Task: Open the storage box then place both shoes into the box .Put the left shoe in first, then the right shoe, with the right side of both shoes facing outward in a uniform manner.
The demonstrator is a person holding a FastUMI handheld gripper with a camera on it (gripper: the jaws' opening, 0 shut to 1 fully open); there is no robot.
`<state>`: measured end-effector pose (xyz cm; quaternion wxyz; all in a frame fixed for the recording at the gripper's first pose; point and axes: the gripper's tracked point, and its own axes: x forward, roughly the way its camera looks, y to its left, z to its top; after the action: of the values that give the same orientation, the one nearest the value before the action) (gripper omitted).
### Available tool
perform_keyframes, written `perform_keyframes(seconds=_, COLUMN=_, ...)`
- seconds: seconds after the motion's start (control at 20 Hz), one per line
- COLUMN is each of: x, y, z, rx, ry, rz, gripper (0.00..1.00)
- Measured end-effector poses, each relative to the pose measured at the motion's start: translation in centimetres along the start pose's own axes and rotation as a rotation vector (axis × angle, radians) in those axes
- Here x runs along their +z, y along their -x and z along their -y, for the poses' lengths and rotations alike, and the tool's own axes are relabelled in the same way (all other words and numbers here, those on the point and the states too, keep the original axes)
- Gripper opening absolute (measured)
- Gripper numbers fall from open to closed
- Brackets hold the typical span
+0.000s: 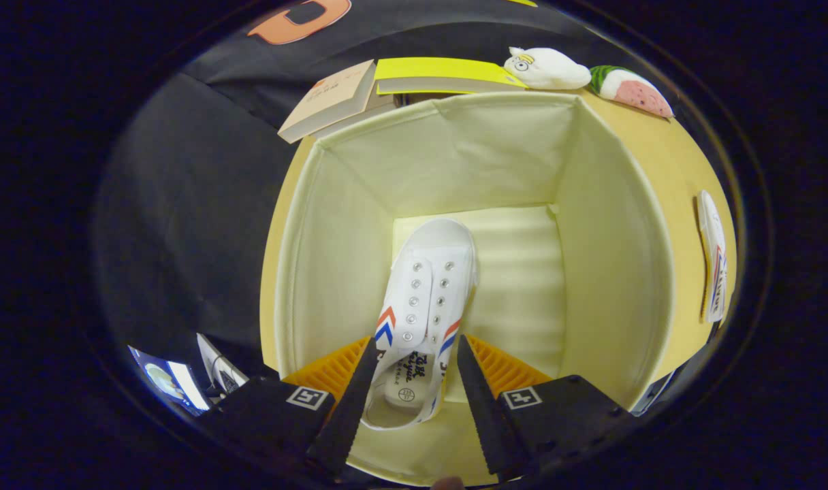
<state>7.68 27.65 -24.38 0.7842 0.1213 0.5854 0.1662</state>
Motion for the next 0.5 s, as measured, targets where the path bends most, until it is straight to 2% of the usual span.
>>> perform_keyframes(seconds=0.05, x=0.1, y=1.0, z=0.0, rx=0.002, ry=0.007, rz=0.026, gripper=0.78)
perform_keyframes(seconds=0.25, x=1.3, y=6.3, z=1.3, rx=-0.016, ry=0.068, rz=0.192, gripper=0.79)
perform_keyframes(seconds=0.5, x=2.6, y=15.4, z=6.0, rx=-0.121, ry=0.217, rz=0.481, gripper=0.8)
